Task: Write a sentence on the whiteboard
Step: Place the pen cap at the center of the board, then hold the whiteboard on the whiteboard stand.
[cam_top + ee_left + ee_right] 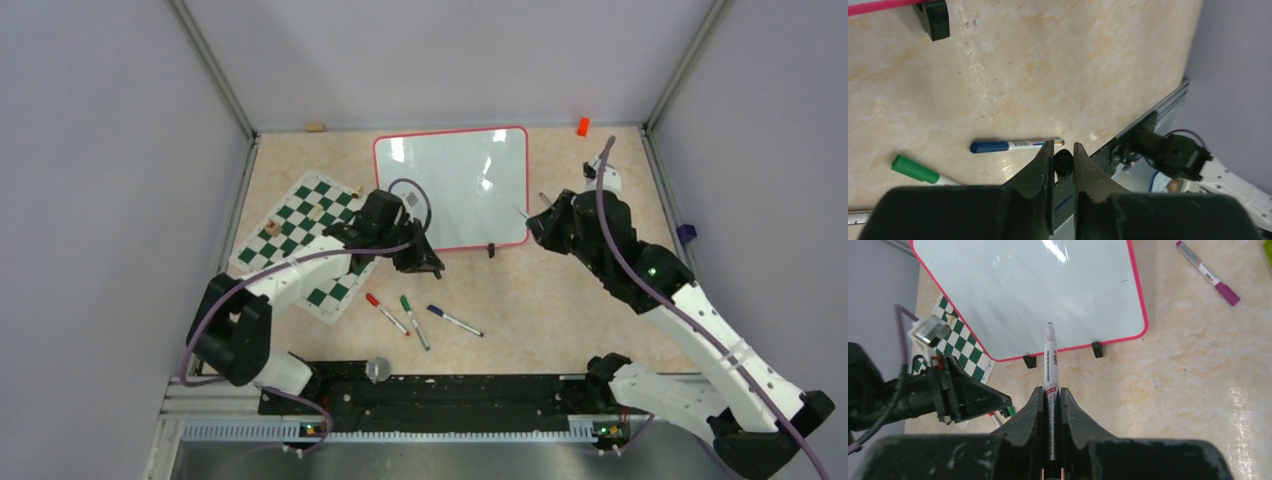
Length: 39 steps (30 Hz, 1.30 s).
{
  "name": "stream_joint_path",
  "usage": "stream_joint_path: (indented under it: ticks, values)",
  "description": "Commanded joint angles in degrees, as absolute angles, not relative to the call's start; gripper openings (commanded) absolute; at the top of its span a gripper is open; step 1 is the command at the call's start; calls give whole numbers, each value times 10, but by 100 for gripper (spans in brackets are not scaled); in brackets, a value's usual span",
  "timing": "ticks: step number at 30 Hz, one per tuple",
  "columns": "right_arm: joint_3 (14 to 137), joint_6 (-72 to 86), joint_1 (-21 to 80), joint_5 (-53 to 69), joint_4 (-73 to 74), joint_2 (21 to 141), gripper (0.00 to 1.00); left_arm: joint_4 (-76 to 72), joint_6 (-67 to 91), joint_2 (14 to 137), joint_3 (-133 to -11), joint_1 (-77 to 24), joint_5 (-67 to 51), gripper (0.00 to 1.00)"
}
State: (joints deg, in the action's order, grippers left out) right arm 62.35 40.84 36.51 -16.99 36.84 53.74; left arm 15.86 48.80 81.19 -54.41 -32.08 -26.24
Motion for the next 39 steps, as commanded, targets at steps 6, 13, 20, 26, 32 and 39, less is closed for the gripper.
stream_joint_path:
  ticks: [6, 13, 20, 26, 32, 39]
  values:
    - [633, 370, 360, -145, 411, 480, 0, 207, 387, 922, -606, -375, -230, 3]
    - [630, 379, 360, -137, 458, 462, 0, 234, 399, 963, -618, -384, -202, 10]
    - [616, 394, 361, -140, 466, 442, 0, 248, 398, 972, -625, -389, -203, 31]
    - [619, 392, 360, -132, 466, 453, 0, 259, 386, 940, -624, -395, -184, 80]
    - [627, 388, 360, -117, 466, 477, 0, 279, 388, 891, -628, -395, -173, 99]
    - [622, 398, 360, -115, 472, 478, 0, 284, 389, 808, -637, -394, -158, 99]
